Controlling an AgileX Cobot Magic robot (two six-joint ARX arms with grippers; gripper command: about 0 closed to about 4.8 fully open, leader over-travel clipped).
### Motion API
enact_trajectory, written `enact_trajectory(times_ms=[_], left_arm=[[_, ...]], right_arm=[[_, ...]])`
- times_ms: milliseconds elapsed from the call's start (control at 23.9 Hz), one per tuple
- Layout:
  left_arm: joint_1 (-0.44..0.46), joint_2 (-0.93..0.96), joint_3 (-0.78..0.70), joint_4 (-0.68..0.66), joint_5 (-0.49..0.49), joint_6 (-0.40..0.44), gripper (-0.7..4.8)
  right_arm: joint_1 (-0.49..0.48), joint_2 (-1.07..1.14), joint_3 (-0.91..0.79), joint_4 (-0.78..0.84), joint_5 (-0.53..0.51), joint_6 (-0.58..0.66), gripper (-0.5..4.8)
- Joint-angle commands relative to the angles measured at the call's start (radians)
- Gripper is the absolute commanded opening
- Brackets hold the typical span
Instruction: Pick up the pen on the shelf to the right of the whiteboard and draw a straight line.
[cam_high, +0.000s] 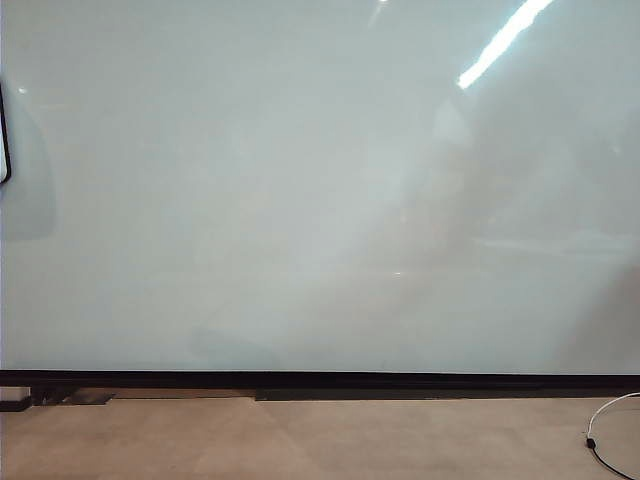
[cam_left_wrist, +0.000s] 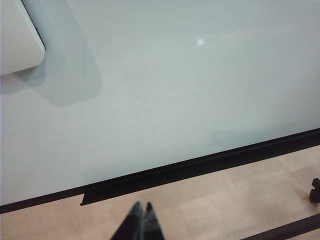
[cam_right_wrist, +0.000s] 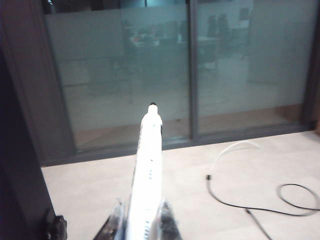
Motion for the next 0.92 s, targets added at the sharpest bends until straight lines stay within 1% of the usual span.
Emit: enact_trajectory(times_ms=[42,167,334,501,585,710,752,794,919], left_arm=[[0.001,0.000,0.003,0.006,0.005,-0.002,-0.05],[0.001,0.000,0.003,0.006,0.005,-0.002,-0.05],[0.001,0.000,0.003,0.006,0.005,-0.026,-0.05],[0.000,0.000,0.003,0.007,0.005,-0.048,-0.05],[0.000,0.000,0.003,0.006,0.005,-0.070,-0.05],[-0.001,0.000,0.003,0.006,0.023,-0.073,-0.05],[-0.001,0.000,0.003,0.006,0.024,-0.074,-0.05],[-0.001,0.000,0.003,0.006,0.027,-0.073,-0.05],[-0.001,0.000,0.003,0.007,0.027,-0.073,-0.05]], right_arm=[[-0.001,-0.095,-0.051,-0.069,0.093,-0.012,-0.05],[-0.001,-0.192,-0.104,-0.132,0.132,-0.032,-0.05],[-0.001,-0.321,-0.166,-0.229,0.131,-0.024,-0.05],[0.001,-0.461,-0.233,-0.264,0.130,0.007,-0.05],[0.001,-0.600,-0.261,-0.365,0.158,0.008,-0.05],[0.003,-0.791,-0.267,-0.562,0.155,0.010,-0.05],[0.007,-0.829,-0.267,-0.603,0.150,0.018,-0.05],[0.011,-0.887,-0.268,-0.669,0.129,0.019,-0.05],[0.041,-0.976,-0.269,-0.759,0.119,0.005,-0.05]])
